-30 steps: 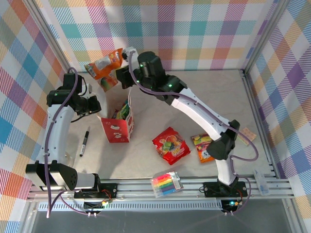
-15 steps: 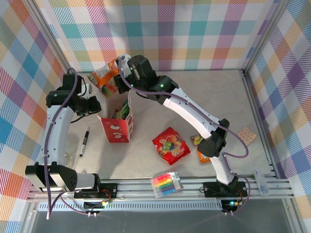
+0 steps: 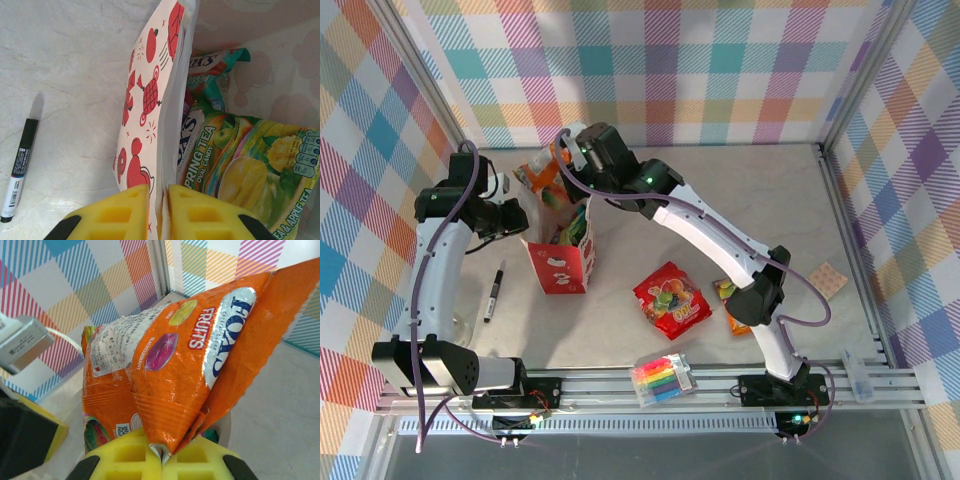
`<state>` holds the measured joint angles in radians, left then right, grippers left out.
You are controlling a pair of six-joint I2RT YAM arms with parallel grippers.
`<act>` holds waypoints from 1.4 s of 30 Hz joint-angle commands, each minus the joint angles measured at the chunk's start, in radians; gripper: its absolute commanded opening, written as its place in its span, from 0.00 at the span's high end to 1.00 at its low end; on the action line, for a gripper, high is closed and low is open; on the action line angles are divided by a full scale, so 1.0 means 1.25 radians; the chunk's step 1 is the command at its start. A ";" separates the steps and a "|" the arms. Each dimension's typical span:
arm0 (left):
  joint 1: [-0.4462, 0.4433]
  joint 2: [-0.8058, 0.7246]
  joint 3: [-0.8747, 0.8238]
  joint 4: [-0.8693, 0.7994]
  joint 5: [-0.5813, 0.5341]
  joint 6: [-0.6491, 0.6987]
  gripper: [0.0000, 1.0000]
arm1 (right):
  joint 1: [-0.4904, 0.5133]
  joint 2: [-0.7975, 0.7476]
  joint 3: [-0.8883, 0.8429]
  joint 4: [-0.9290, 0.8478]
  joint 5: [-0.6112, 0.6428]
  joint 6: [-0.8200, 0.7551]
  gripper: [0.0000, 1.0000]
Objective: Place the snacks into the paper bag
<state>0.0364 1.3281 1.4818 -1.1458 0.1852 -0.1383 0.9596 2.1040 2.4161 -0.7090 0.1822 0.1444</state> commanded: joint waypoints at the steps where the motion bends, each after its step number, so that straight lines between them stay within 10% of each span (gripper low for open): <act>1: 0.011 -0.016 0.001 -0.004 0.013 -0.005 0.83 | 0.009 0.009 0.029 0.002 -0.003 -0.054 1.00; 10: 0.011 -0.023 0.007 -0.010 0.018 -0.005 0.82 | 0.008 0.050 0.069 -0.041 0.004 -0.078 0.96; 17: 0.011 -0.019 0.016 -0.015 0.011 -0.006 0.82 | 0.009 0.048 0.082 -0.059 0.010 -0.080 0.47; 42: 0.011 -0.001 0.101 0.027 -0.013 -0.013 0.75 | 0.008 -0.131 -0.017 -0.189 0.050 -0.052 0.38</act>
<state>0.0364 1.3247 1.5764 -1.1320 0.1802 -0.1421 0.9634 1.9106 2.4092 -0.8879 0.2314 0.0597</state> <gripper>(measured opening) 0.245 0.619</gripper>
